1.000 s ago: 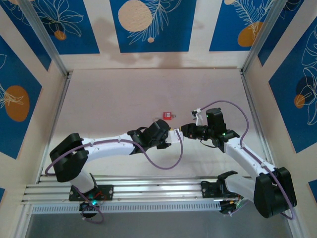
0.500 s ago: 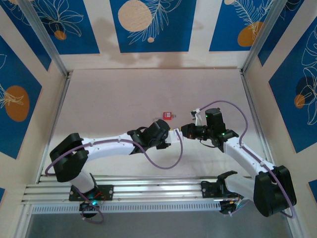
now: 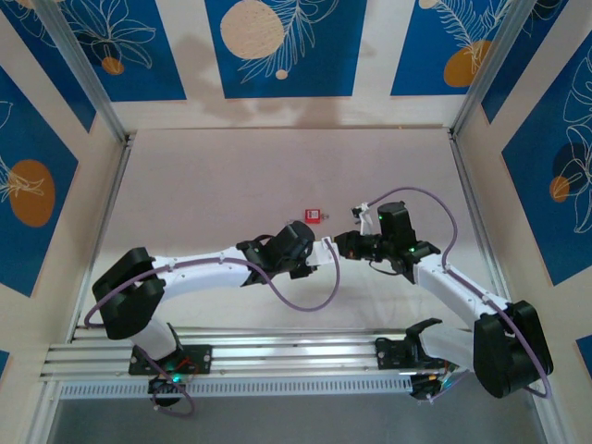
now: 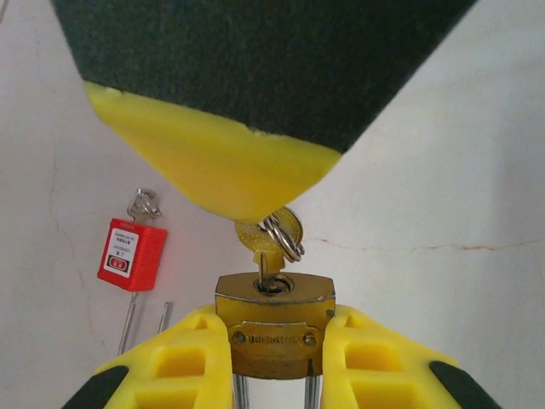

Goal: Unlock with the key

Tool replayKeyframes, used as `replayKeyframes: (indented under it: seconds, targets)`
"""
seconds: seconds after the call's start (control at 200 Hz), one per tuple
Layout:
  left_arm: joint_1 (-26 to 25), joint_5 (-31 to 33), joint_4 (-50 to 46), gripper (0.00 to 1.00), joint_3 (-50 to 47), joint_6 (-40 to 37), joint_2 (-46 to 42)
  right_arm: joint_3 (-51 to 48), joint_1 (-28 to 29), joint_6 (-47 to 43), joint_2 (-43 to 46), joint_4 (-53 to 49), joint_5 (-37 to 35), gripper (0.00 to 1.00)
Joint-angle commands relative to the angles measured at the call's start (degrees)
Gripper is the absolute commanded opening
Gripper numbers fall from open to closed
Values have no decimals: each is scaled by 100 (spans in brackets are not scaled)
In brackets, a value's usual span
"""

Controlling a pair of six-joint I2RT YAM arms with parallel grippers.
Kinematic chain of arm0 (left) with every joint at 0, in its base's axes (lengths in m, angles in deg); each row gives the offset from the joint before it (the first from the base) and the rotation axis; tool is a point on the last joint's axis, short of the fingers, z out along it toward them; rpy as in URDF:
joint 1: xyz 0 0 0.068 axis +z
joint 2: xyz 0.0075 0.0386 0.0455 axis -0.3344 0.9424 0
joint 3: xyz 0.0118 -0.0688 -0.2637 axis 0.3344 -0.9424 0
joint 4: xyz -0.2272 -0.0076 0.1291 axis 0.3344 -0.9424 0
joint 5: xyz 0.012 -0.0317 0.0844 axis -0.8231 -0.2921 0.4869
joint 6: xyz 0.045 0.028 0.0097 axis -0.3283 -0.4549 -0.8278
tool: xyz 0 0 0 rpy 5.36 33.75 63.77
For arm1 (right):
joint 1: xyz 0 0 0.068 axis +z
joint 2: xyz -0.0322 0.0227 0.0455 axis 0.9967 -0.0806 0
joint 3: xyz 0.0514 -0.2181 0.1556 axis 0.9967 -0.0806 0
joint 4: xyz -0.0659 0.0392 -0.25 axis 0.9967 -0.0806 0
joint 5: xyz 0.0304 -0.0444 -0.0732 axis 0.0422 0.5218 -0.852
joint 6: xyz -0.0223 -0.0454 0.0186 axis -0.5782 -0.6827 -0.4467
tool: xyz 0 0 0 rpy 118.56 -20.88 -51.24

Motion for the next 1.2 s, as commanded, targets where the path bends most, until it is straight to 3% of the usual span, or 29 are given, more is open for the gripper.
replayKeyframes:
  seconds: [0.0,0.385,0.675,1.196]
  targets:
    - [-37,-506,659,5,461,158,-232,-97,178,-79,-110,40,114,0]
    - [-36,-366,1182,3,567,251,-126,-119,390,-8,-229,180,62,0]
    - [-36,-659,1390,3,617,428,-56,-98,467,17,-324,316,123,0]
    - [-39,-449,1212,3,574,242,-58,38,353,-18,-134,51,77,0]
